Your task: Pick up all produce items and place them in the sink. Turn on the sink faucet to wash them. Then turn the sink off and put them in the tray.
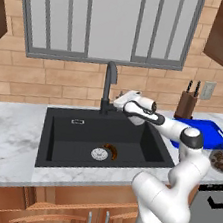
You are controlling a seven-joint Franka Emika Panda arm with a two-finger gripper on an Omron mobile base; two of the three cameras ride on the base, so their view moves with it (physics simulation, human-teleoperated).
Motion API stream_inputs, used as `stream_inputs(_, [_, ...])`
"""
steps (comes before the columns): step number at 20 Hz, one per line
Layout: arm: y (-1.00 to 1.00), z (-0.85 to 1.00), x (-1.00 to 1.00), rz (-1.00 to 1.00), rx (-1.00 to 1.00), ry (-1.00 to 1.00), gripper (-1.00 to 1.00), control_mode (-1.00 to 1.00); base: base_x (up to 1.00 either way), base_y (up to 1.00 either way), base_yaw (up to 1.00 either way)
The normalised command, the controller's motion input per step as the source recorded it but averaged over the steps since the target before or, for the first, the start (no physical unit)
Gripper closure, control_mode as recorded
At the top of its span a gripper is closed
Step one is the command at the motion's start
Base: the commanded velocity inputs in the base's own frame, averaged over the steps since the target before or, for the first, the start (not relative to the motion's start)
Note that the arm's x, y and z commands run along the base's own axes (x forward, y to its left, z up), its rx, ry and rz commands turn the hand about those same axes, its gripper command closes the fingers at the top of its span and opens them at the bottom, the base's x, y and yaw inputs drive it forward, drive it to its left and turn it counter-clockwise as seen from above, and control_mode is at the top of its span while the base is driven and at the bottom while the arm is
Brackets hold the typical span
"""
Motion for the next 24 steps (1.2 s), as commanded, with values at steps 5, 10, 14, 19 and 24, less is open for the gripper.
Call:
stream_inputs(5, [-0.37,-0.04,0.00,-0.13,0.03,0.04,1.00,-1.00,0.00,0.00,0.00])
stream_inputs(10, [-0.55,-0.03,-0.02,-0.11,0.05,0.07,1.00,-1.00,0.00,0.00,0.00])
stream_inputs(14, [-0.64,-0.03,-0.06,-0.09,0.06,0.09,1.00,-1.00,0.00,0.00,0.00])
stream_inputs(19, [-0.68,0.00,-0.06,-0.09,0.07,0.11,1.00,-1.00,0.00,0.00,0.00])
stream_inputs(24, [-0.61,-0.05,-0.03,-0.07,0.06,0.08,1.00,-1.00,0.00,0.00,0.00])
